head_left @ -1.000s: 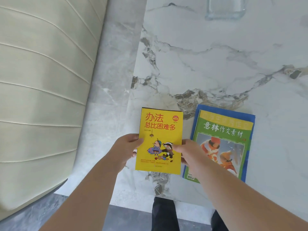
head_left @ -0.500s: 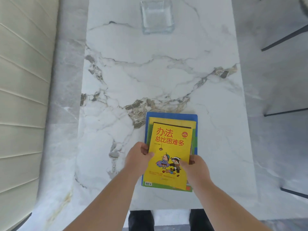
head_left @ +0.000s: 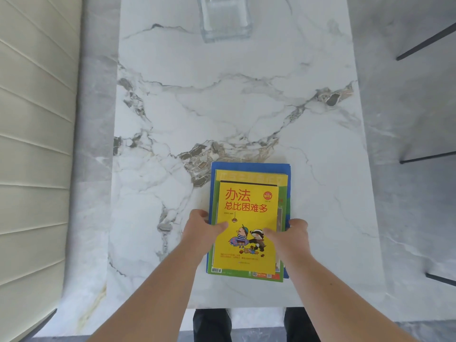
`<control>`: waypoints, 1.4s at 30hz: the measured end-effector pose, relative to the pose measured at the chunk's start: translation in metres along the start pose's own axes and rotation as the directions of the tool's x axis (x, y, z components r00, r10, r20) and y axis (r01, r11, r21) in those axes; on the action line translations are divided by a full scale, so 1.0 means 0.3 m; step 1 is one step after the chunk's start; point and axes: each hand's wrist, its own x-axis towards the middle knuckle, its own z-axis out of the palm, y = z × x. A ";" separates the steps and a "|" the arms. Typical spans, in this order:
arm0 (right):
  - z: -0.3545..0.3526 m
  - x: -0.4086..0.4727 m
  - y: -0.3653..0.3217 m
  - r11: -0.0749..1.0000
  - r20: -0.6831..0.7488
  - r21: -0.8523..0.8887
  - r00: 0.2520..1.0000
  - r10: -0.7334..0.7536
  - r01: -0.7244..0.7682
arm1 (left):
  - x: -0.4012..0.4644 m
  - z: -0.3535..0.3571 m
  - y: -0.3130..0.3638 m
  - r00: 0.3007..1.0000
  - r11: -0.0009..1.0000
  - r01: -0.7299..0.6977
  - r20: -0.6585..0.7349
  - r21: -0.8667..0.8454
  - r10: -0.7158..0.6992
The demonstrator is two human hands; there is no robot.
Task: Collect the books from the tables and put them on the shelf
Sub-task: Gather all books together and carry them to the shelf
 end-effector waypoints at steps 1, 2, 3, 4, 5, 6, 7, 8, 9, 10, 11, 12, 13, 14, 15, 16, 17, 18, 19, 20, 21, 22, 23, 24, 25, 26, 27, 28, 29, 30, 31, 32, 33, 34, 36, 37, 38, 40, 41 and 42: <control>-0.005 0.008 -0.006 0.999 0.019 0.044 1.000 0.020 -0.021 | 0.004 -0.003 0.001 1.000 1.000 -0.007 0.012 0.018 0.006; -0.009 0.016 -0.010 0.997 0.028 0.074 0.999 0.034 -0.036 | 0.009 -0.006 0.001 1.000 0.999 -0.010 0.020 0.036 0.010; -0.012 0.020 -0.012 0.996 0.024 0.077 0.999 0.036 -0.038 | 0.014 -0.010 0.002 0.999 0.999 -0.016 0.035 0.052 0.014; -0.017 0.022 -0.014 0.999 0.001 0.036 1.000 0.026 -0.026 | 0.014 -0.013 0.005 0.998 0.998 -0.027 0.064 0.063 0.023; -0.016 0.028 -0.012 0.999 -0.034 -0.040 0.999 0.011 -0.013 | 0.017 -0.015 0.007 0.995 0.997 -0.037 0.099 0.066 0.030; -0.018 0.033 -0.012 0.996 -0.060 -0.091 0.998 -0.004 -0.001 | 0.019 -0.015 0.010 0.990 0.997 -0.046 0.135 0.056 0.038; -0.018 0.040 -0.009 0.996 -0.059 -0.090 0.998 0.001 -0.007 | 0.019 -0.017 0.012 0.985 0.998 -0.046 0.166 0.039 0.039; -0.018 0.051 -0.006 0.999 -0.032 -0.037 0.999 0.020 -0.021 | 0.022 -0.017 0.011 0.981 0.999 -0.041 0.188 0.011 0.038; -0.022 0.056 -0.004 0.999 0.010 0.040 0.999 0.035 -0.035 | 0.020 -0.019 0.012 0.979 0.999 -0.035 0.201 -0.016 0.038; -0.027 0.061 -0.002 0.993 0.061 0.110 0.997 0.037 -0.043 | 0.017 -0.021 0.014 0.977 0.999 -0.026 0.211 -0.045 0.035; -0.031 0.068 0.002 0.986 0.109 0.157 0.993 0.035 -0.052 | 0.014 -0.024 0.016 0.975 0.997 -0.016 0.219 -0.079 0.033; -0.036 0.072 0.005 0.982 0.151 0.181 0.988 0.027 -0.054 | 0.017 -0.027 0.014 0.974 0.994 -0.014 0.221 -0.108 0.038; -0.039 0.073 0.006 0.981 0.184 0.188 0.983 0.014 -0.050 | 0.011 -0.032 0.012 0.974 0.990 -0.021 0.219 -0.138 0.051; -0.042 0.069 0.004 0.980 0.211 0.196 0.978 0.002 -0.045 | 0.004 -0.040 0.010 0.972 0.984 -0.033 0.222 -0.175 0.072; -0.047 0.061 -0.001 0.977 0.234 0.209 0.972 -0.015 -0.035 | 0.002 -0.048 0.006 0.969 0.976 -0.041 0.229 -0.214 0.091; -0.054 0.052 -0.009 0.973 0.252 0.232 0.967 -0.043 -0.018 | -0.004 -0.058 0.006 0.966 0.966 -0.059 0.228 -0.252 0.118; -0.064 0.043 -0.021 0.965 0.264 0.263 0.961 -0.083 0.011 | -0.017 -0.071 0.015 0.962 0.954 -0.085 0.224 -0.288 0.154; -0.075 0.034 -0.038 0.953 0.270 0.300 0.954 -0.132 0.047 | -0.021 -0.085 0.020 0.957 0.942 -0.113 0.221 -0.316 0.189; -0.089 0.025 -0.061 0.938 0.271 0.333 0.944 -0.190 0.093 | -0.021 -0.103 0.030 0.951 0.930 -0.144 0.212 -0.338 0.225; -0.103 0.016 -0.087 0.918 0.271 0.368 0.928 -0.257 0.147 | -0.024 -0.124 0.049 0.944 0.918 -0.183 0.198 -0.353 0.264; -0.116 0.008 -0.113 0.895 0.270 0.393 0.904 -0.331 0.210 | -0.028 -0.148 0.072 0.933 0.907 -0.234 0.181 -0.351 0.311; -0.127 -0.001 -0.141 0.871 0.262 0.401 0.876 -0.405 0.283 | -0.031 -0.172 0.098 0.919 0.896 -0.294 0.159 -0.333 0.361; -0.138 -0.010 -0.166 0.851 0.242 0.380 0.849 -0.470 0.363 | -0.036 -0.195 0.130 0.904 0.885 -0.356 0.130 -0.300 0.408; -0.149 -0.021 -0.192 0.830 0.215 0.344 0.824 -0.524 0.438 | -0.038 -0.214 0.158 0.892 0.875 -0.407 0.093 -0.261 0.442; -0.161 -0.031 -0.216 0.811 0.182 0.302 0.805 -0.565 0.501 | -0.039 -0.230 0.184 0.880 0.865 -0.449 0.054 -0.223 0.471; -0.172 -0.040 -0.237 0.792 0.142 0.267 0.790 -0.596 0.549 | -0.042 -0.239 0.204 0.872 0.856 -0.476 0.019 -0.203 0.489; -0.183 -0.049 -0.255 0.774 0.106 0.243 0.777 -0.620 0.585 | -0.048 -0.242 0.219 0.868 0.849 -0.488 -0.015 -0.200 0.496; -0.189 -0.056 -0.269 0.760 0.074 0.229 0.767 -0.637 0.609 | -0.055 -0.242 0.230 0.868 0.847 -0.492 -0.048 -0.202 0.494; -0.191 -0.058 -0.277 0.751 0.052 0.214 0.760 -0.648 0.625 | -0.056 -0.236 0.232 0.870 0.846 -0.491 -0.073 -0.209 0.487; -0.189 -0.055 -0.278 0.745 0.040 0.197 0.754 -0.656 0.638 | -0.056 -0.227 0.226 0.873 0.847 -0.488 -0.091 -0.213 0.480; -0.183 -0.048 -0.276 0.743 0.038 0.174 0.750 -0.661 0.646 | -0.054 -0.216 0.217 0.874 0.849 -0.486 -0.106 -0.207 0.474; -0.176 -0.039 -0.269 0.744 0.042 0.156 0.748 -0.662 0.650 | -0.052 -0.206 0.205 0.875 0.853 -0.483 -0.118 -0.197 0.469; -0.171 -0.032 -0.262 0.750 0.052 0.137 0.751 -0.658 0.647 | -0.048 -0.195 0.195 0.875 0.852 -0.484 -0.126 -0.201 0.467; -0.167 -0.025 -0.254 0.754 0.061 0.121 0.753 -0.655 0.646 | -0.045 -0.185 0.185 0.877 0.851 -0.480 -0.134 -0.213 0.461; -0.158 -0.004 -0.236 0.756 0.094 0.083 0.750 -0.655 0.650 | -0.020 -0.168 0.165 0.878 0.854 -0.478 -0.142 -0.207 0.457; -0.152 0.008 -0.223 0.762 0.118 0.067 0.753 -0.647 0.644 | -0.009 -0.160 0.153 0.878 0.859 -0.477 -0.139 -0.184 0.458; -0.148 0.014 -0.217 0.769 0.135 0.061 0.758 -0.639 0.637 | -0.003 -0.159 0.152 0.880 0.866 -0.472 -0.135 -0.163 0.455; -0.139 0.024 -0.213 0.773 0.143 0.032 0.763 -0.631 0.634 | 0.005 -0.159 0.149 0.885 0.878 -0.462 -0.126 -0.123 0.448; -0.135 0.028 -0.216 0.778 0.137 0.033 0.769 -0.625 0.627 | 0.008 -0.163 0.148 0.888 0.884 -0.457 -0.119 -0.099 0.445; -0.134 0.027 -0.222 0.787 0.130 0.048 0.778 -0.615 0.615 | 0.006 -0.170 0.147 0.889 0.888 -0.452 -0.117 -0.083 0.442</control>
